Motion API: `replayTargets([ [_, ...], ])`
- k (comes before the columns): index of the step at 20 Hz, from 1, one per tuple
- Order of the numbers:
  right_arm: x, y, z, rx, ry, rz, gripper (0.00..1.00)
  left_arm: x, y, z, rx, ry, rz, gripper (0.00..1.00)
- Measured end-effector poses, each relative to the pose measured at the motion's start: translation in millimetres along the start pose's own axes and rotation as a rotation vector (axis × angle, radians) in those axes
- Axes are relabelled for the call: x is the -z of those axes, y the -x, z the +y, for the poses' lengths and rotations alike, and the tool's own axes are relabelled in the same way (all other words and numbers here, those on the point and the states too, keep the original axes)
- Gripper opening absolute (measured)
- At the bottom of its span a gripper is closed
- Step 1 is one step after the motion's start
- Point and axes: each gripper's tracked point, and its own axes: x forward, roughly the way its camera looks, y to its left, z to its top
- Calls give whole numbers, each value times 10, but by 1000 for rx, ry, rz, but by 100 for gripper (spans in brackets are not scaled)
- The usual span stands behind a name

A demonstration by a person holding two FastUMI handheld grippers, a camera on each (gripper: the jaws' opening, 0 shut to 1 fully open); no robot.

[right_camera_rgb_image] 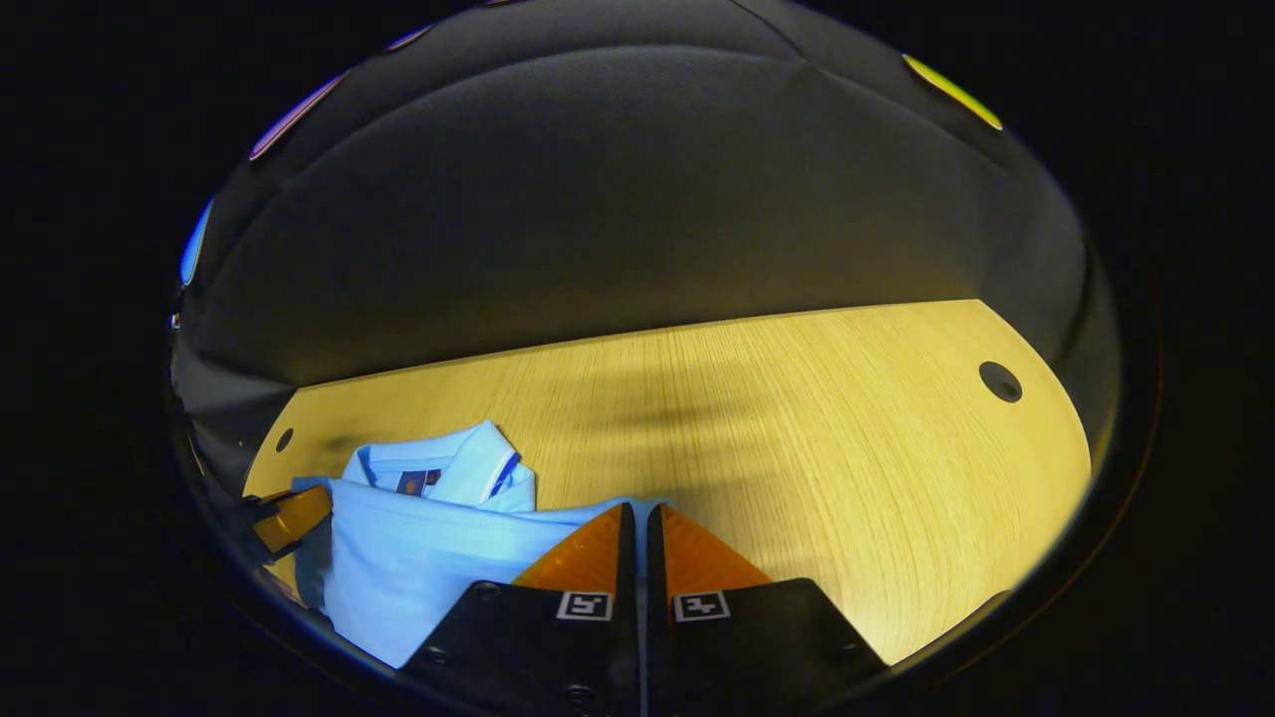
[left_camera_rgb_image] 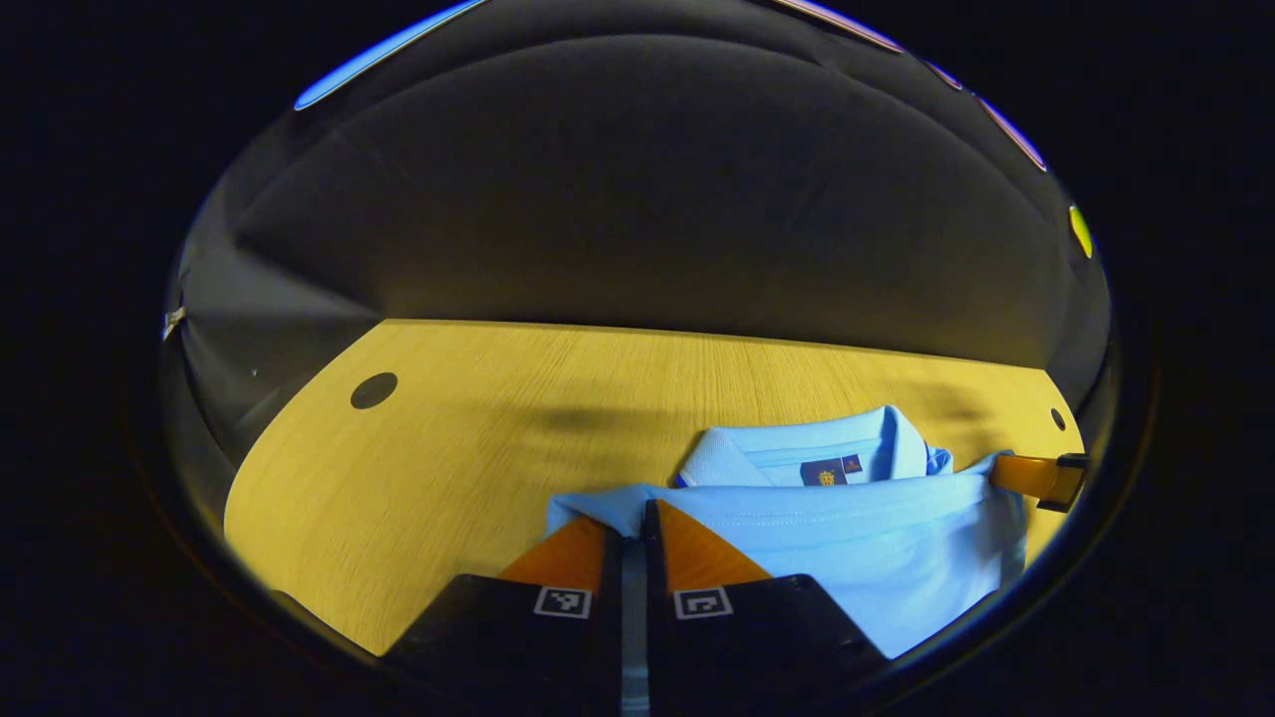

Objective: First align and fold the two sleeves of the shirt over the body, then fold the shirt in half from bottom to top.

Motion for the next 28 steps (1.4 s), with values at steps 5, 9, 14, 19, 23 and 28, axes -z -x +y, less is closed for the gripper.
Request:
replayTargets([
  [5, 12, 54, 50, 19, 22, 3, 46, -7, 34, 51, -59, -63, -4, 53],
  [9, -16, 110, 81, 13, 8, 7, 81, -23, 90, 74, -72, -82, -5, 76],
  [14, -124, 267, 101, 2, -8, -5, 92, -86, 223, 33, -46, -80, -20, 82],
  [19, -376, 738, 199, -17, 64, -101, 98, -364, 776, -30, -16, -80, -125, 82],
  [23, -535, 1348, 251, -25, 112, -176, 98, -599, 1416, 26, -7, -54, -211, 82],
  [28, -674, 2211, 350, -57, 154, -260, 98, -723, 2339, 172, 2, 33, -302, 82],
])
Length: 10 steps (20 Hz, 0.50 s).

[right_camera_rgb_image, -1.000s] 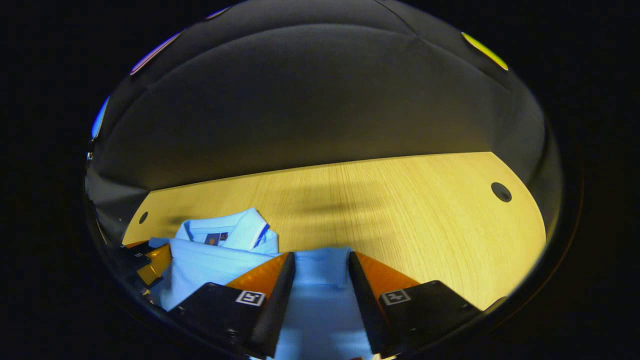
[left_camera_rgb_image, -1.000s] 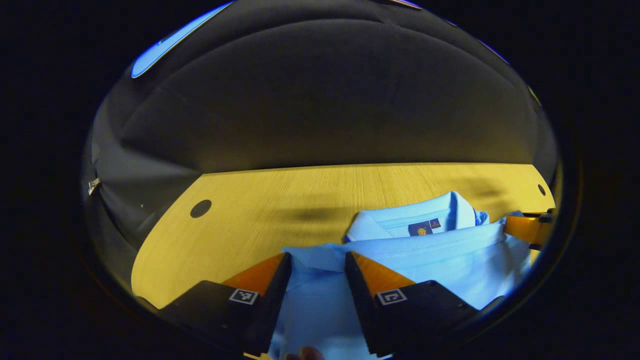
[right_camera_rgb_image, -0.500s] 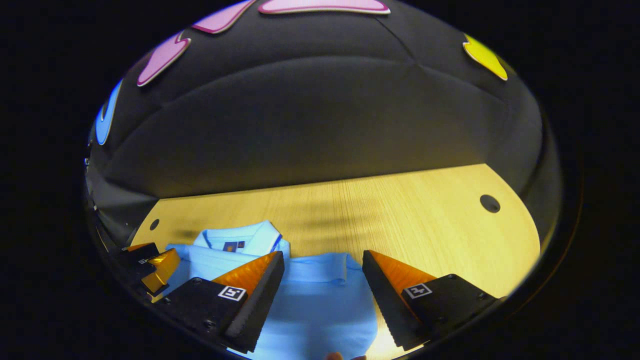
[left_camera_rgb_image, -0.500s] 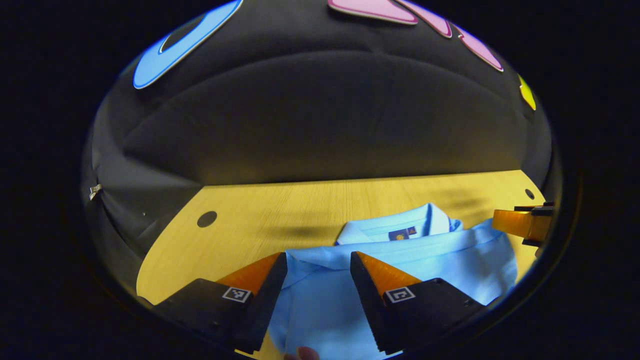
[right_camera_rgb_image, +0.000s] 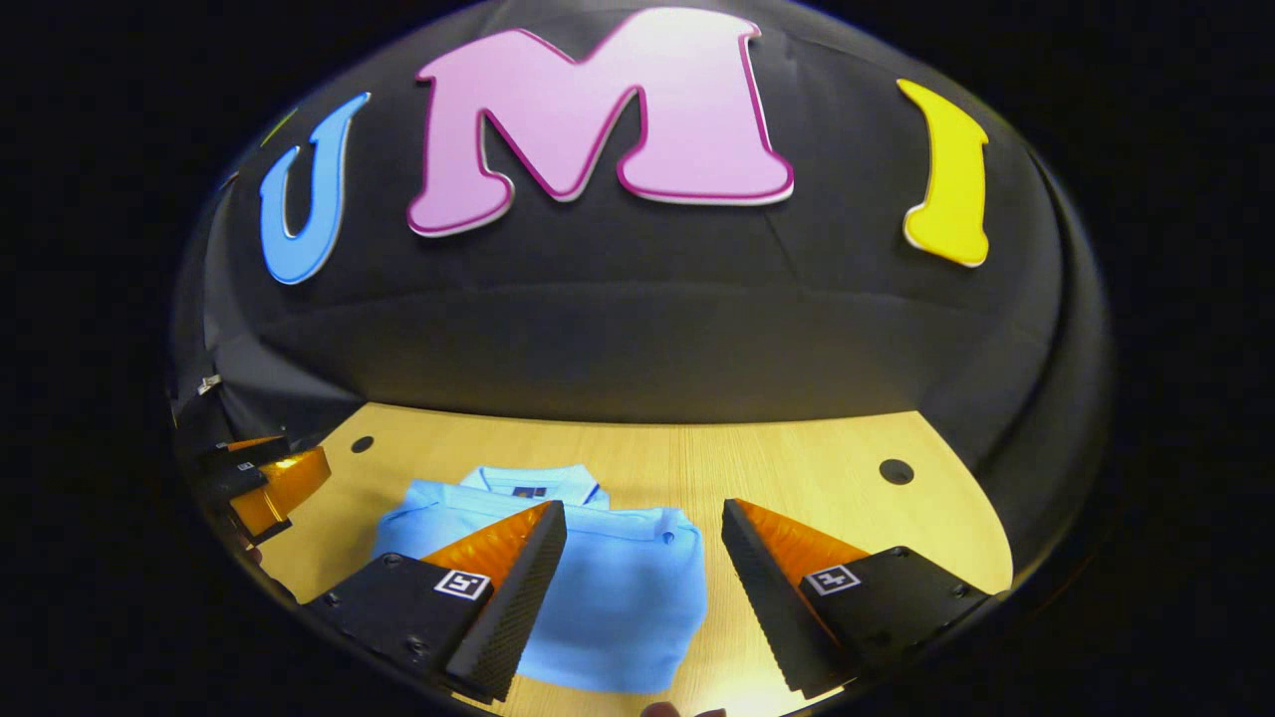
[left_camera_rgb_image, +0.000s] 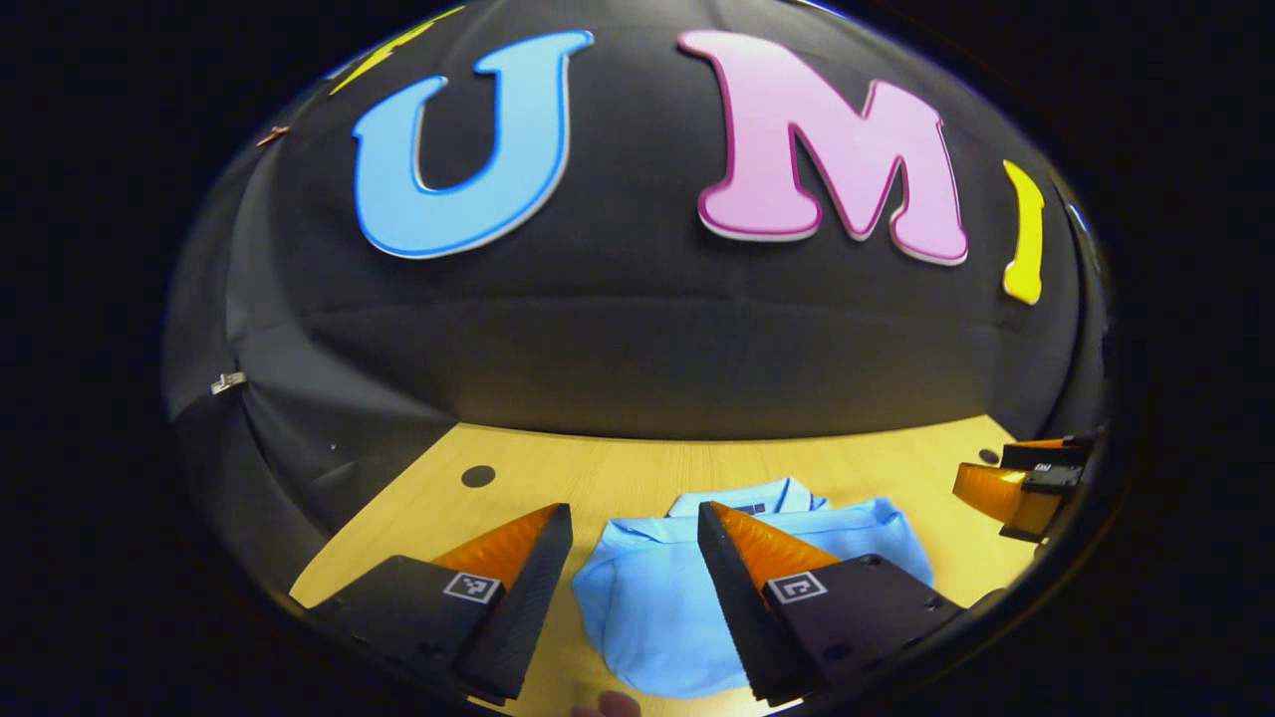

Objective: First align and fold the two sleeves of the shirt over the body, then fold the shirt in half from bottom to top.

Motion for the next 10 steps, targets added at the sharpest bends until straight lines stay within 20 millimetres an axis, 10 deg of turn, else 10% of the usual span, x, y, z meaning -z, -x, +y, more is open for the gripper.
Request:
replayTargets([
  [10, -583, 1473, 252, -68, -57, -150, 98, -301, 1730, -32, 85, 12, -114, 82],
])
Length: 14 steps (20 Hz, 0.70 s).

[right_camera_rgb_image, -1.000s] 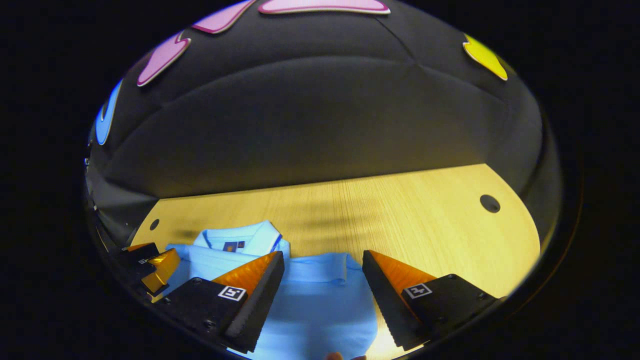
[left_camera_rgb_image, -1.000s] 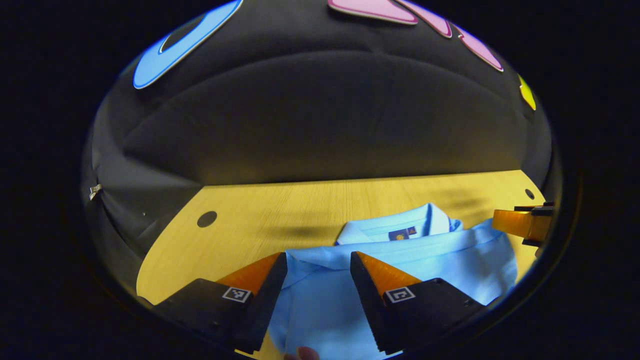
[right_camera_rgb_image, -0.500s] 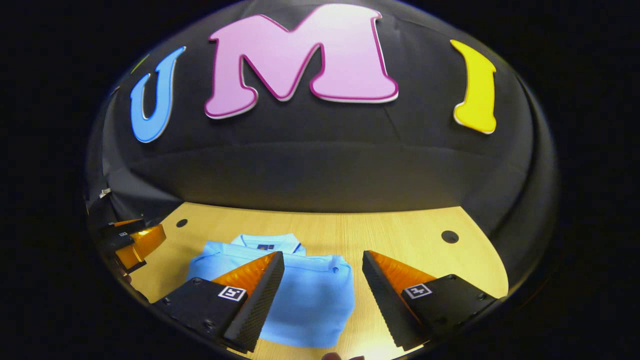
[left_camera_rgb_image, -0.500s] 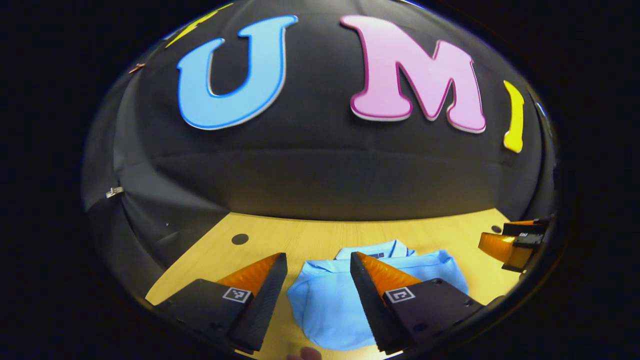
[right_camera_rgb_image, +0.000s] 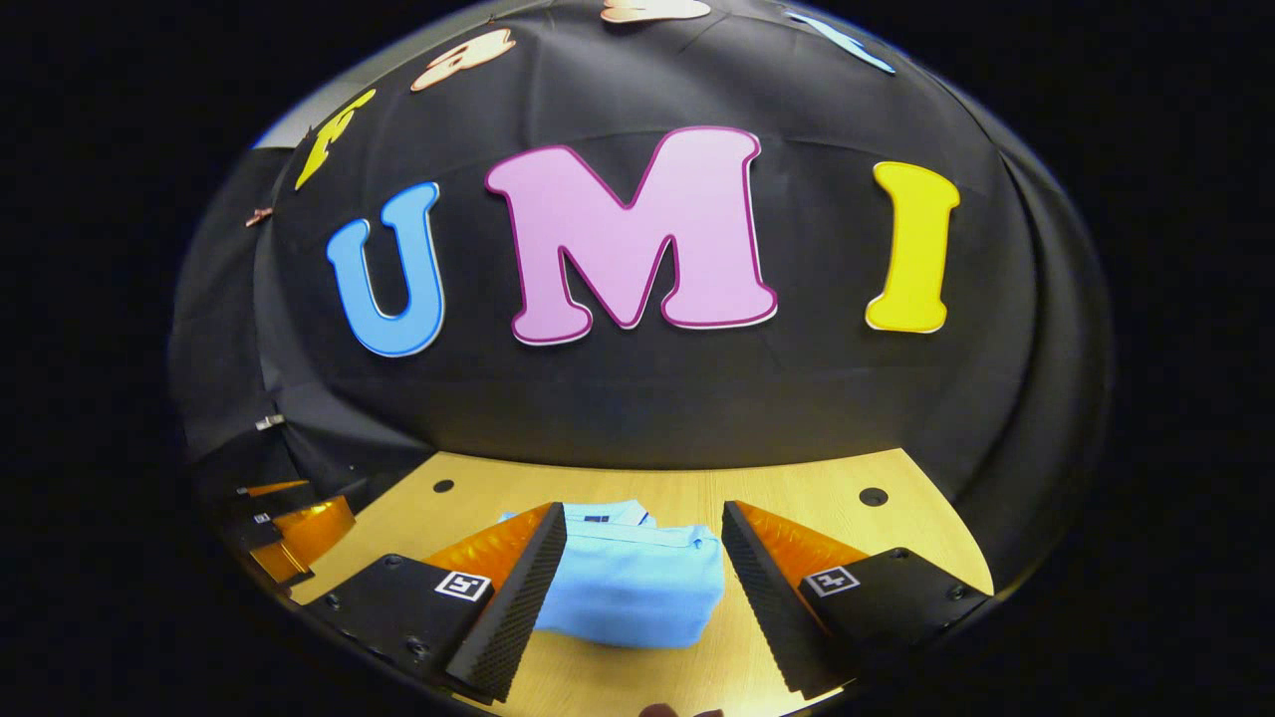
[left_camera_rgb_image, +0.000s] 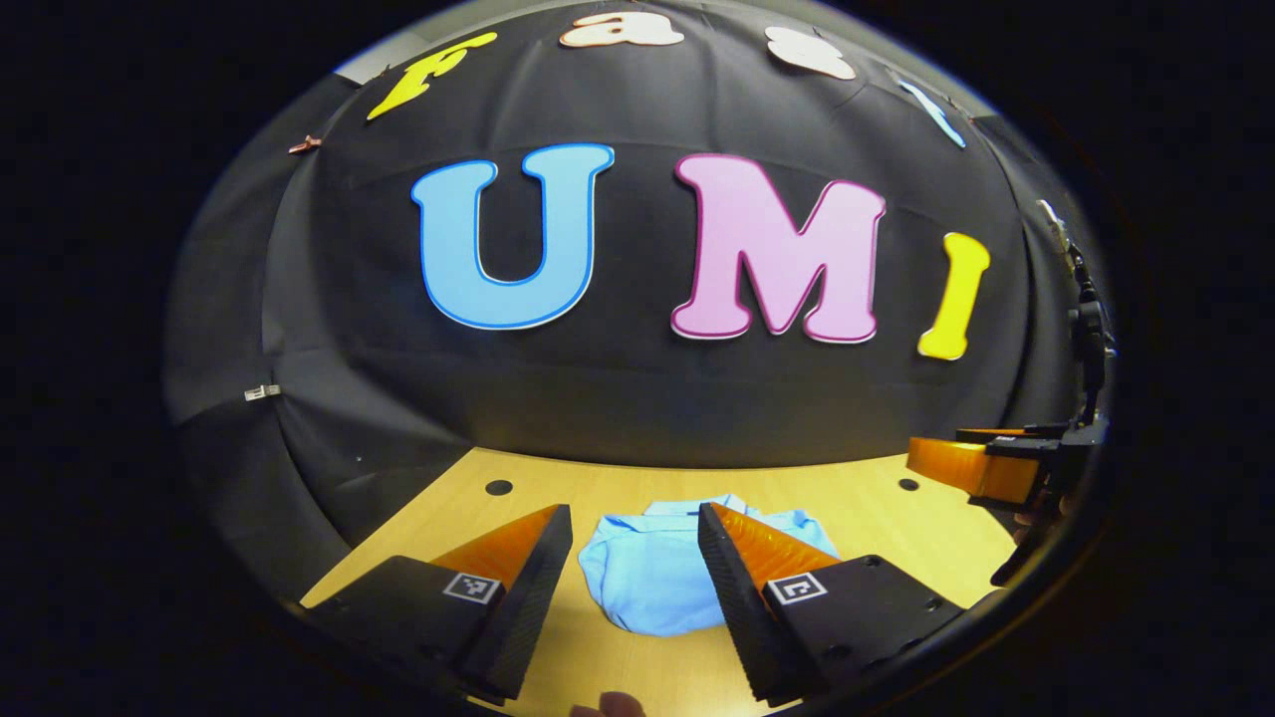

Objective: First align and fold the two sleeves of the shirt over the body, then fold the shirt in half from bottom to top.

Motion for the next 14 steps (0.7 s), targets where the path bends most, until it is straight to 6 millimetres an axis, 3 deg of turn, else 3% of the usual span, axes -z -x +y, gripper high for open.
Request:
replayTargets([
  [6, -213, 695, -62, 36, 47, -82, 98, -101, 665, 0, 26, 34, -6, 82],
  [10, -112, 1012, -40, 63, 39, -80, 97, -42, 817, 86, 24, 25, 13, 82],
  [14, 54, 1165, 132, 39, 12, -43, 98, -5, 869, 157, 17, 1, 21, 82],
])
